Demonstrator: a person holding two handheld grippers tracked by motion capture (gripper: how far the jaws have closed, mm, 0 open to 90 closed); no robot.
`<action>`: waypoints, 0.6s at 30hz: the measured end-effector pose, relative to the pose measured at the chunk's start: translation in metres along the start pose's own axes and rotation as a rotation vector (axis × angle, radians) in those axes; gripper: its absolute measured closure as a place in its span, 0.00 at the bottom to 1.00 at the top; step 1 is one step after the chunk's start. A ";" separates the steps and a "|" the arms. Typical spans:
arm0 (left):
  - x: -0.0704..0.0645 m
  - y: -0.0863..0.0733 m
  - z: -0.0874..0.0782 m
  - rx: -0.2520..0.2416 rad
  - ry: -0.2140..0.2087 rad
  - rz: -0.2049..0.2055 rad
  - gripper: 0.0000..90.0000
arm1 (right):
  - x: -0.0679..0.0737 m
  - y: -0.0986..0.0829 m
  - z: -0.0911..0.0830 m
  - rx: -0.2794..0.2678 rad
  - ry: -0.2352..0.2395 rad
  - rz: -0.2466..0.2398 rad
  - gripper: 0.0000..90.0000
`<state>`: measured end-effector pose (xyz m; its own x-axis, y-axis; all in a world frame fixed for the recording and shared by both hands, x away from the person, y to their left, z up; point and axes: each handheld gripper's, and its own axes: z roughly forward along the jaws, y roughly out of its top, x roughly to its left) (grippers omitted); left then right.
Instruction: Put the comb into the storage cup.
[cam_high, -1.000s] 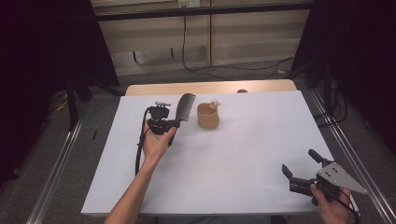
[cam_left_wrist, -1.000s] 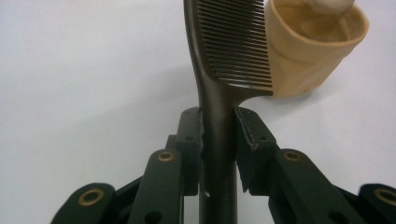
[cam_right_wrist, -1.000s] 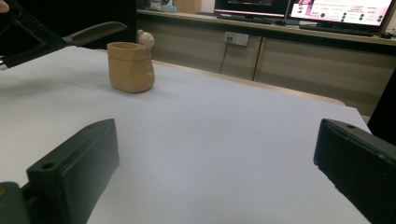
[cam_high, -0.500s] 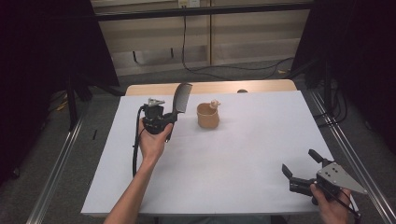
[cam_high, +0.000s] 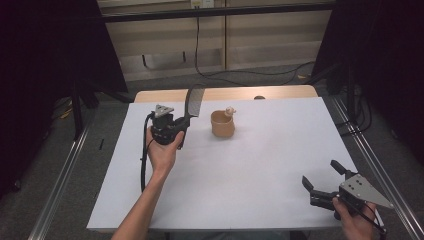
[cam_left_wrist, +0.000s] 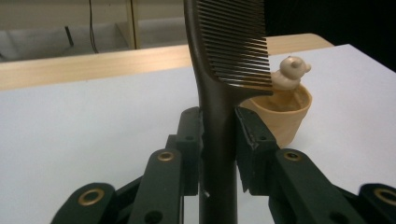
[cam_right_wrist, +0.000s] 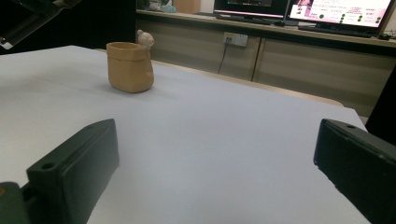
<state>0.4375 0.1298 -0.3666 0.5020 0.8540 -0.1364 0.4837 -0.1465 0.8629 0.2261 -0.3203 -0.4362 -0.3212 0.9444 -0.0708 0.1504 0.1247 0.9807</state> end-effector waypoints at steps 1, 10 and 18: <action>0.000 0.000 -0.001 -0.016 -0.006 0.006 0.81 | 0.000 0.000 0.000 -0.001 -0.001 -0.002 0.00; -0.001 0.002 -0.013 -0.135 -0.053 0.044 0.81 | 0.000 0.000 0.000 -0.002 -0.001 -0.001 0.00; -0.007 0.004 -0.014 -0.207 -0.067 0.116 0.81 | 0.000 0.000 0.000 -0.002 -0.002 0.000 0.00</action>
<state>0.4260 0.1301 -0.3555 0.5955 0.8013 -0.0567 0.2659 -0.1301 0.9552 0.2262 -0.3203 -0.4361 -0.3195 0.9450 -0.0707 0.1486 0.1237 0.9811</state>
